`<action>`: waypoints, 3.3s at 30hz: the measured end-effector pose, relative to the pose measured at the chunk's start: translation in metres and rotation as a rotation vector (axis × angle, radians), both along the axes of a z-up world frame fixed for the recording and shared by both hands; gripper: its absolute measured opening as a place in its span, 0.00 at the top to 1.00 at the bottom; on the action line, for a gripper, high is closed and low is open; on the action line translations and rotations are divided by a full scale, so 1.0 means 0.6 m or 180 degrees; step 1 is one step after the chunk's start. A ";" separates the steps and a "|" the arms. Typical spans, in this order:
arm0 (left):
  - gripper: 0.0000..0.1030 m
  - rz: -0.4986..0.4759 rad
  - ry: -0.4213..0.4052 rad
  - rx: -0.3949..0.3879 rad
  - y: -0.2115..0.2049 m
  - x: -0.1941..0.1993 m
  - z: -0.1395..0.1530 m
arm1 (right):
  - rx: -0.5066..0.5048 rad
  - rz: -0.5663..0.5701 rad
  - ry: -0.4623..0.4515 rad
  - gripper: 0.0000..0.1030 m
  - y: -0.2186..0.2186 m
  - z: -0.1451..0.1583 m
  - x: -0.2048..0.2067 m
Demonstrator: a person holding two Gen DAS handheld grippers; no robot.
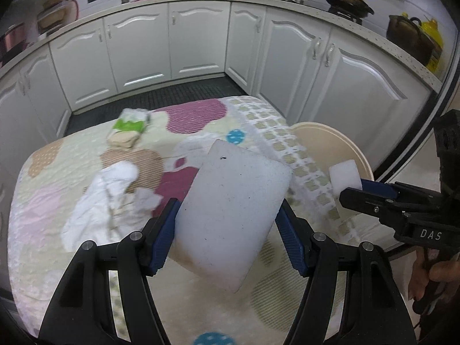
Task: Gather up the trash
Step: 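Carry both white sponges over the beige bin with both tools, then open the left tool to drop its sponge while the right tool drops its sponge, then move both tools back over the table toward the tissues and packet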
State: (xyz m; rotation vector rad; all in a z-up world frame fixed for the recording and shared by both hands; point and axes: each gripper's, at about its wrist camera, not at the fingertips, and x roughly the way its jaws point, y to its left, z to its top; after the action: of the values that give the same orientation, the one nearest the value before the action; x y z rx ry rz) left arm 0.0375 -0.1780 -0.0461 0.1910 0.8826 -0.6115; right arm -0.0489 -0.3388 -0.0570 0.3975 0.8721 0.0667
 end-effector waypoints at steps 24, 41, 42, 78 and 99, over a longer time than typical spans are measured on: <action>0.36 -0.0438 0.0142 -0.0077 -0.212 -0.014 -0.026 | -0.0053 -0.0837 0.0152 0.49 -0.204 -0.035 -0.063; 0.35 -0.0405 0.0299 -0.0066 -0.297 0.020 -0.057 | 0.0029 -0.1141 0.0348 0.45 -0.283 -0.083 -0.047; 0.34 -0.0410 0.0311 -0.0083 -0.298 0.021 -0.058 | 0.0036 -0.1157 0.0350 0.42 -0.283 -0.084 -0.047; 0.26 -0.0006 0.0209 -0.0136 -0.187 0.023 -0.023 | 0.0045 -0.0876 0.0331 0.31 -0.196 -0.048 -0.039; 0.26 0.0835 0.0284 0.0034 0.138 0.085 -0.041 | -0.0016 -0.0071 0.0205 0.29 0.021 -0.026 0.034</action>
State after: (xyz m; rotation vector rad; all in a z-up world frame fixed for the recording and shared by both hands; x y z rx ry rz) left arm 0.0886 -0.0953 -0.0707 0.0560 0.9787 -0.3728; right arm -0.0288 -0.3264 -0.0724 0.4064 0.9310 0.0313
